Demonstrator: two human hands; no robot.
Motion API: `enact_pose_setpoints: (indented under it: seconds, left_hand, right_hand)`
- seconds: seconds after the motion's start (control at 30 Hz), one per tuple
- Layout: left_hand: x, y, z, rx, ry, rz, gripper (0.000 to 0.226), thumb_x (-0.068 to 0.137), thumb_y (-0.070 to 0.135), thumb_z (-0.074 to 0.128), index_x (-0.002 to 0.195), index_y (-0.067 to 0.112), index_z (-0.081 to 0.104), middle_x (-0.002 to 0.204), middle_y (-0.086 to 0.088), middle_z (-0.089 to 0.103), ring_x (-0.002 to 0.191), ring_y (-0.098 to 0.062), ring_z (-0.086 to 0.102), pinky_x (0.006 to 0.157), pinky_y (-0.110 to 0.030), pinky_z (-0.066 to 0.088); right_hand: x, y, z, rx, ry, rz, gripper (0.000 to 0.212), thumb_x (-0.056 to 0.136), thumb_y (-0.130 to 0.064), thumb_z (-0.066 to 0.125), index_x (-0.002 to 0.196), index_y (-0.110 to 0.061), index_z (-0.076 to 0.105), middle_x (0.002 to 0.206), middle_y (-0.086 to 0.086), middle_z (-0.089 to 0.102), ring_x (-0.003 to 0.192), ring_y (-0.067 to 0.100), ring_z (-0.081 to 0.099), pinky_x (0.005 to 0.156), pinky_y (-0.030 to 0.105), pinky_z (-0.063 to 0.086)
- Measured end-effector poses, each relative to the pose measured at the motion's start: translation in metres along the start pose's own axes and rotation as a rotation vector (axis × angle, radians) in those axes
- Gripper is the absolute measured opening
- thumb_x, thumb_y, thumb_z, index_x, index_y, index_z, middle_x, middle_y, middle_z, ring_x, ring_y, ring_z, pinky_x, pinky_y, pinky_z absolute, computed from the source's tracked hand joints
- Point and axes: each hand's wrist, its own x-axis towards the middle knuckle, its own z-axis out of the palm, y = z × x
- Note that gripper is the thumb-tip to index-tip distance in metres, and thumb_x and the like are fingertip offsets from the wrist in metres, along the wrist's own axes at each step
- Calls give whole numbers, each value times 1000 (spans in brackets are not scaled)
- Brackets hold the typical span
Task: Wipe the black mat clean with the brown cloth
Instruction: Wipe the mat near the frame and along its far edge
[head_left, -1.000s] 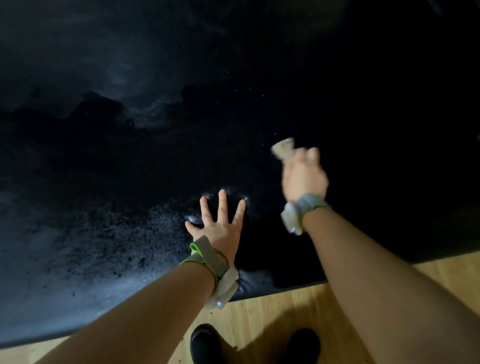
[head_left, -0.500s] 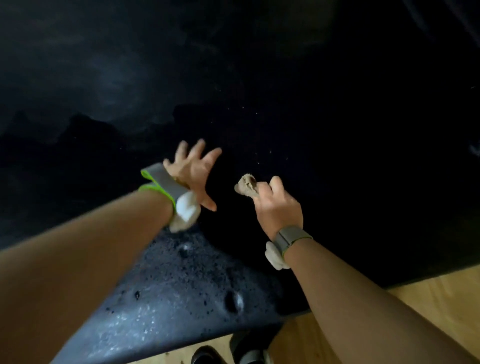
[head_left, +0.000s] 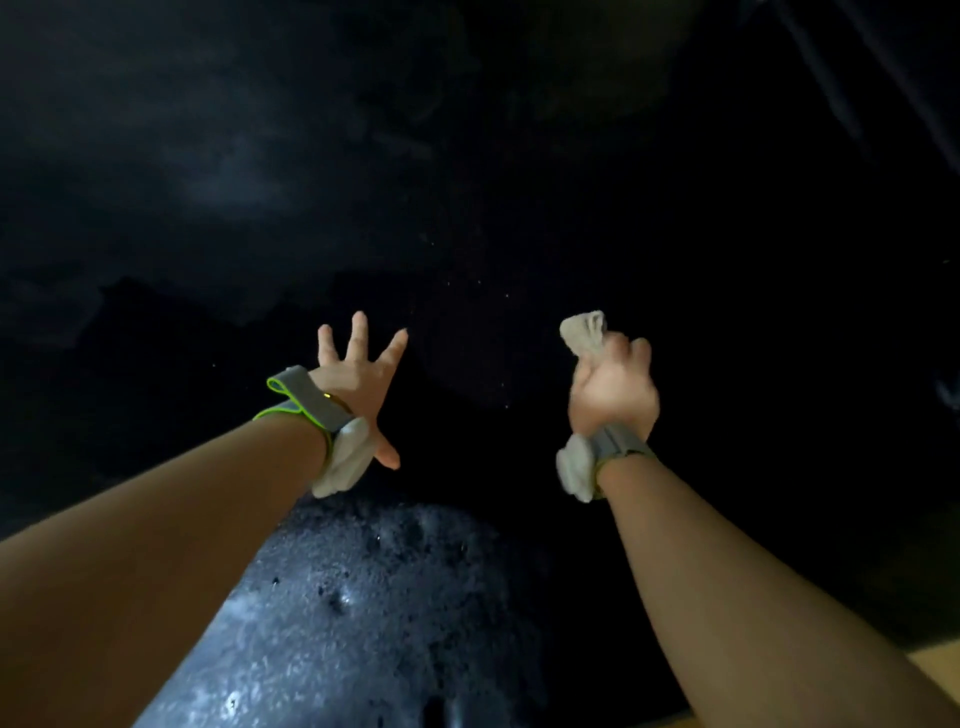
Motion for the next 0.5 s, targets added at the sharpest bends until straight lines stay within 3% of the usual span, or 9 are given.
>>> enact_pose_setpoints:
  seconds: [0.1, 0.17, 0.2, 0.27, 0.33, 0.43, 0.5]
  left_hand:
    - [2, 2, 1, 37, -2, -5, 150, 45, 53, 87, 142, 37, -25, 150, -11, -34, 139, -47, -14, 102, -68, 26]
    - [1, 3, 3, 55, -8, 4, 149, 46, 55, 86, 143, 35, -26, 150, -13, -32, 139, -48, -12, 103, -69, 24]
    - [1, 2, 2, 55, -13, 12, 148, 48, 56, 86, 143, 34, -26, 150, -13, -33, 139, -49, -13, 104, -69, 23]
    - [1, 0, 5, 48, -18, 23, 146, 51, 56, 85, 142, 34, -27, 150, -14, -34, 138, -48, -14, 104, -68, 23]
    - [2, 0, 6, 53, -17, 19, 146, 52, 57, 83, 142, 33, -29, 149, -14, -35, 138, -48, -15, 105, -67, 23]
    - [6, 3, 6, 52, -26, 17, 146, 53, 56, 83, 141, 31, -31, 148, -16, -36, 137, -50, -16, 105, -67, 22]
    - [7, 3, 5, 43, -30, 15, 147, 52, 55, 84, 140, 31, -32, 147, -16, -37, 137, -50, -17, 105, -67, 22]
  right_hand:
    - [-31, -43, -3, 158, -136, -293, 27, 99, -30, 41, 118, -13, 51, 121, 10, 47, 91, 33, 59, 67, 35, 42]
    - [-52, -62, -8, 176, -254, -580, 27, 100, -30, 39, 120, -16, 51, 114, 8, 47, 90, 33, 58, 64, 36, 40]
    - [-48, -63, -5, 185, -288, -637, 26, 100, -31, 38, 118, -18, 51, 111, 8, 46, 89, 33, 57, 63, 36, 38]
    - [-17, -50, -4, 228, -243, -483, 22, 100, -32, 37, 103, -18, 53, 102, 6, 46, 85, 33, 57, 62, 36, 37]
    - [26, -31, -1, 175, -44, -181, 21, 97, -29, 41, 102, -14, 55, 104, 6, 49, 78, 32, 60, 56, 32, 36]
    - [64, -18, -8, 55, -70, 105, 27, 100, -29, 41, 117, -10, 46, 123, 11, 44, 84, 32, 60, 57, 32, 36]
    - [58, -41, -14, 125, -114, 145, 27, 100, -29, 42, 116, -9, 48, 123, 12, 45, 89, 31, 61, 60, 34, 40]
